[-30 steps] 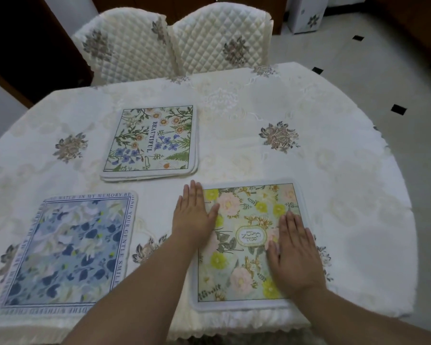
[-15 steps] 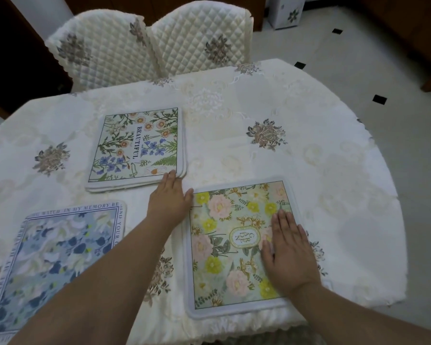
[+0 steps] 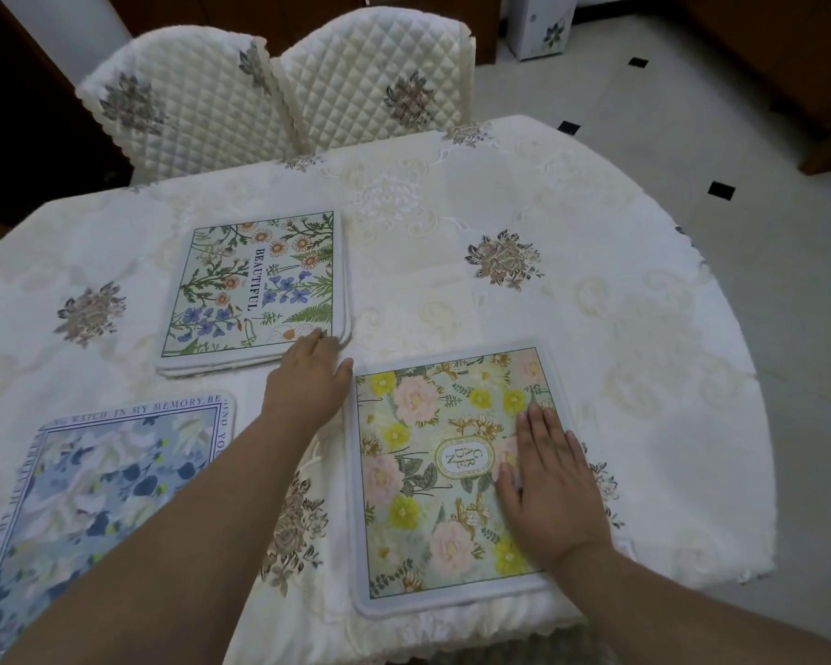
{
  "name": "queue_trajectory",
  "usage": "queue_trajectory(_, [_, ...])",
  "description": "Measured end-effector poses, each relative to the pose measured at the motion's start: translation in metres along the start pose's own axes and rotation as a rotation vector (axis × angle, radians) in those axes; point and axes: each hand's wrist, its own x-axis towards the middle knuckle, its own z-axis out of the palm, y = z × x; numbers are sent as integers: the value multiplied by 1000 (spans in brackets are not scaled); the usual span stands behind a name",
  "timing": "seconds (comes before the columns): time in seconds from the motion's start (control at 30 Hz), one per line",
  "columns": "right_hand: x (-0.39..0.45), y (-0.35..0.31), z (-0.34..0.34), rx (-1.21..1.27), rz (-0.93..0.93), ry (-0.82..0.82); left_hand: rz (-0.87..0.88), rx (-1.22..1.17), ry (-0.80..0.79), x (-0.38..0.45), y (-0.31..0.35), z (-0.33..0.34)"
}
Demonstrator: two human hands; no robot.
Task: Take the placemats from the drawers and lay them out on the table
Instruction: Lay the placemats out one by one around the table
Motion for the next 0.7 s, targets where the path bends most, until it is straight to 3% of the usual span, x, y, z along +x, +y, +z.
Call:
queue_trajectory(0.2, [0, 1, 2, -12, 2, -8, 5, 40, -55, -5, 1, 4])
queue_trajectory(0.5, [-1, 1, 1, -14, 0, -3, -36, 35, 2, 0, 4, 9])
queue_trajectory(0.7, [-1, 2, 2, 12, -11, 5, 78, 93, 154, -28, 24, -4])
